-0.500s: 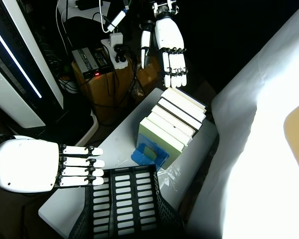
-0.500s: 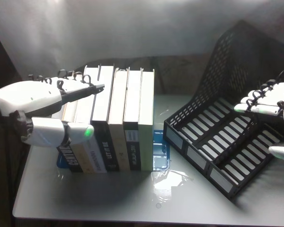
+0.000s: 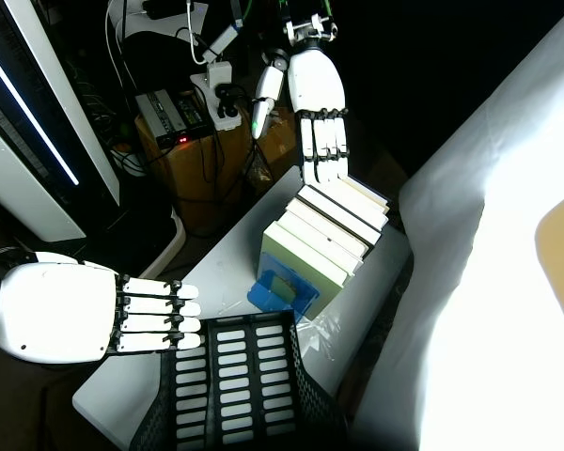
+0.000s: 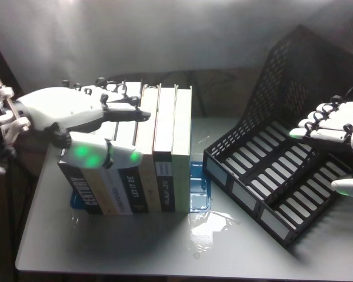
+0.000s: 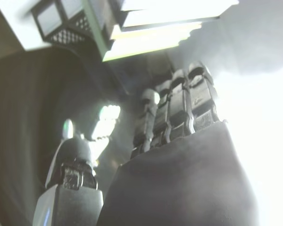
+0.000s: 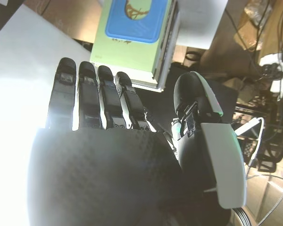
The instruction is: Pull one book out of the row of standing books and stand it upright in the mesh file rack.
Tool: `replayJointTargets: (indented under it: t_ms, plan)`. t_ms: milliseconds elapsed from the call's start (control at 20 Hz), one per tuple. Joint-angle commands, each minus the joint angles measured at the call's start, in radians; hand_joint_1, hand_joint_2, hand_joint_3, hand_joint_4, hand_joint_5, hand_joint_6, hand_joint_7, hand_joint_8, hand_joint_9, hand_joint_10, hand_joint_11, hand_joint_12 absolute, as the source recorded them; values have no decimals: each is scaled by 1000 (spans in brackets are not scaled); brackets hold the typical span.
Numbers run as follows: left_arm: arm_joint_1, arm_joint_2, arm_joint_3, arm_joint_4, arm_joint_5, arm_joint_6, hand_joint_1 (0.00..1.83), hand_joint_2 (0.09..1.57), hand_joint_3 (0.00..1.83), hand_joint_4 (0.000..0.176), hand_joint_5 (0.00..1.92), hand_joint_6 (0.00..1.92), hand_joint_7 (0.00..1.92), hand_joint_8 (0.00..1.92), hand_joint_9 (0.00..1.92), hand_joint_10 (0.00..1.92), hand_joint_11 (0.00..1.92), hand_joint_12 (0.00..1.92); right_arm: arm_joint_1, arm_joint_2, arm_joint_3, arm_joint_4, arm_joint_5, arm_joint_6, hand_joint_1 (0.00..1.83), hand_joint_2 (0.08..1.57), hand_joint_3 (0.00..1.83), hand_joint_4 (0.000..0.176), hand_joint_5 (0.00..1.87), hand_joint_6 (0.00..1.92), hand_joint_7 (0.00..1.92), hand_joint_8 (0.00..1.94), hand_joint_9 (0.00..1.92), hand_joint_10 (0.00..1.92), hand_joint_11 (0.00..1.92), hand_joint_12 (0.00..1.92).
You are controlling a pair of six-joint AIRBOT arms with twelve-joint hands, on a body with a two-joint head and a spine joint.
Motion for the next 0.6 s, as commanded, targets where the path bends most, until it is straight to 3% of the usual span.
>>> replayJointTargets:
  t_ms: [0, 150, 550]
  plan:
    - [-12, 2, 7, -5, -54, -2, 0, 1206, 0, 42, 296, 62, 0, 0, 0, 0, 0, 0, 10, 7, 5, 18, 95, -4, 256, 1392, 0, 0, 0, 0, 0, 0, 0, 0, 0, 0]
    - [-30, -26, 28, 14, -3, -2, 0, 1206, 0, 45, 341, 35, 0, 0, 0, 0, 0, 0, 9, 0, 8, 22, 98, -4, 278, 1394, 0, 0, 0, 0, 0, 0, 0, 0, 0, 0]
    - [-53, -97, 80, -9, 134, -2, 2, 1230, 5, 24, 433, 41, 0, 0, 0, 0, 0, 0, 0, -11, 13, 35, 101, -4, 281, 1387, 0, 0, 0, 0, 0, 0, 0, 0, 0, 0]
